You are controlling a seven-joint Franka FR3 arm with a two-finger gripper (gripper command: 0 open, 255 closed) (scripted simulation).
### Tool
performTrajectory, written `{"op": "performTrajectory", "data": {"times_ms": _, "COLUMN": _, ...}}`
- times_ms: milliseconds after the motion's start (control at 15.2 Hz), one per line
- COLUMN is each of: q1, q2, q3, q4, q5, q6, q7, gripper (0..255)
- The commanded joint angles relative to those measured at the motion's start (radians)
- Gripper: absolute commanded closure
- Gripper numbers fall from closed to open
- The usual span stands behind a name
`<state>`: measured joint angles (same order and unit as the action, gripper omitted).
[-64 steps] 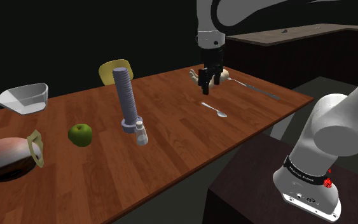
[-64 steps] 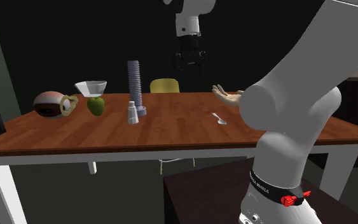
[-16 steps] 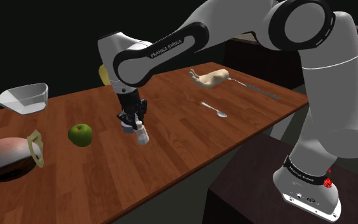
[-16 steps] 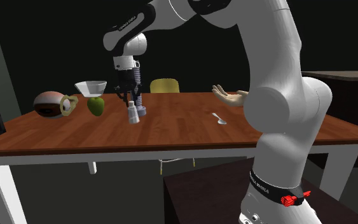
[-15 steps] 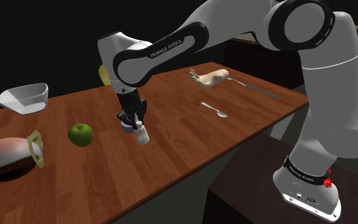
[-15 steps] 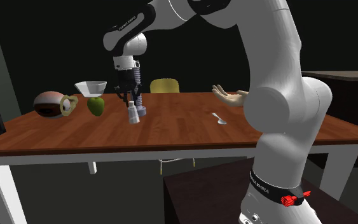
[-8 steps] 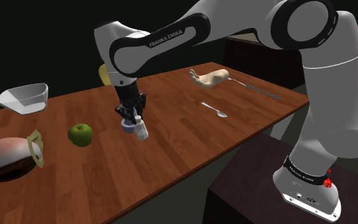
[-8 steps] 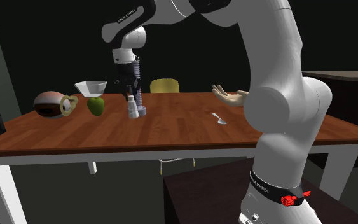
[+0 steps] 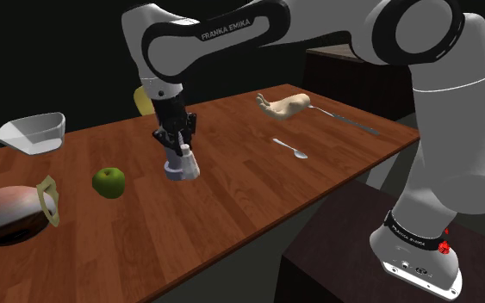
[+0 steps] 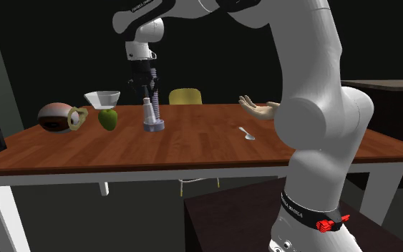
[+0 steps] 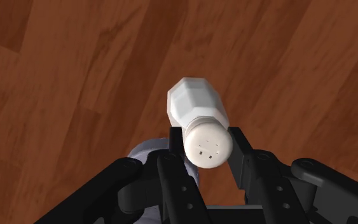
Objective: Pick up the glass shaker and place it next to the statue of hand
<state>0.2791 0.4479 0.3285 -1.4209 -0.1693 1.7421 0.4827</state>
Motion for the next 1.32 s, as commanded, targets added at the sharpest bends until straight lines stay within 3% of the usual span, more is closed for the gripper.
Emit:
{"op": "performTrajectory", "data": {"times_ms": 0, "q1": 0.003, "q2": -0.003, "q3": 0.002, "q4": 0.021, "q5": 0.001, "q6": -0.024, "q7": 0.000, "gripper": 255}}
{"op": "performTrajectory", "data": {"times_ms": 1254, "q1": 0.040, "q2": 0.037, "q3": 0.004, "q4": 0.342, "q5": -0.008, "q6": -0.304, "q7": -0.014, "gripper": 255}}
